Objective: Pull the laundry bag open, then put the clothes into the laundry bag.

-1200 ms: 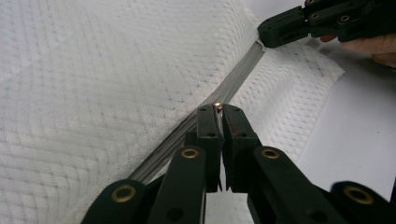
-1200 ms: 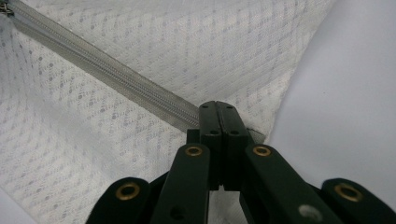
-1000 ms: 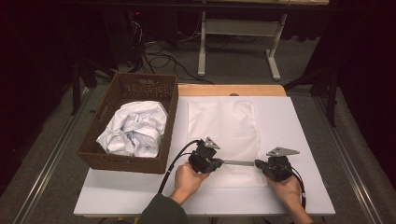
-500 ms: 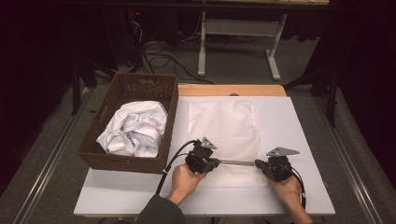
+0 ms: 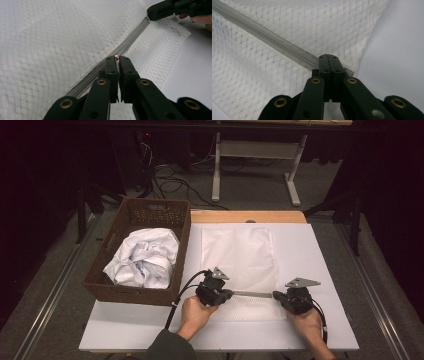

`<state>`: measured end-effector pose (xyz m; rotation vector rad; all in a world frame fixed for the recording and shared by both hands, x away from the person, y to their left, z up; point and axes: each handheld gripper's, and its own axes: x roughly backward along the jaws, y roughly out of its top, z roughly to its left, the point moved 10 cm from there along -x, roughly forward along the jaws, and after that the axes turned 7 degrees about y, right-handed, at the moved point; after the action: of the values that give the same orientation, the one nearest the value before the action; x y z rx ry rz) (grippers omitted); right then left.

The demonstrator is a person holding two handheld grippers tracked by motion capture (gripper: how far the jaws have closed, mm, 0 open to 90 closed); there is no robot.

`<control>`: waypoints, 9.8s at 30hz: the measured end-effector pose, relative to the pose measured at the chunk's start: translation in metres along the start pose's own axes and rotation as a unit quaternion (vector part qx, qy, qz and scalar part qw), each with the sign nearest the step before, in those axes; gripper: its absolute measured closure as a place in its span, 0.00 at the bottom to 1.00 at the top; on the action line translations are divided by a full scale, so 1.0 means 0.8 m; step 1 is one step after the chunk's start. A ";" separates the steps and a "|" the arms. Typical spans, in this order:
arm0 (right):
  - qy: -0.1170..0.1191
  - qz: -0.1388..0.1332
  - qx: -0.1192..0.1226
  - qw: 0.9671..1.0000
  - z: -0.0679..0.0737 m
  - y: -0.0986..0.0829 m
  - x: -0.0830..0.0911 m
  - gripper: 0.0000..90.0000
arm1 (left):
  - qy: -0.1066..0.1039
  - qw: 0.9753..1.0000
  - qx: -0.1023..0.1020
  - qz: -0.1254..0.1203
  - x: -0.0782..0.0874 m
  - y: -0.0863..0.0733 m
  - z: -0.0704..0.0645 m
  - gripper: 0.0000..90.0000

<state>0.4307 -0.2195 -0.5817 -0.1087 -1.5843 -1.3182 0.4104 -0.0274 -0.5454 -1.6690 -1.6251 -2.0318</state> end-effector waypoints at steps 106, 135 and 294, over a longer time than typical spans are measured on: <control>-0.006 0.000 0.005 1.000 0.000 -0.001 0.001 1.00 | 0.174 0.984 -0.017 0.041 0.046 -0.084 0.090 0.96; 0.000 -0.030 0.026 0.999 0.017 0.014 0.016 0.75 | 0.119 0.993 0.024 -0.012 0.051 -0.063 0.071 0.50; 0.033 0.026 0.129 0.991 0.091 0.122 -0.001 0.99 | 0.067 0.995 -0.070 0.014 -0.036 -0.022 -0.037 0.70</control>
<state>0.4461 -0.1244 -0.5066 0.0528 -1.6691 -1.0560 0.3915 -0.0560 -0.5742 -1.5461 -1.4414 -2.2375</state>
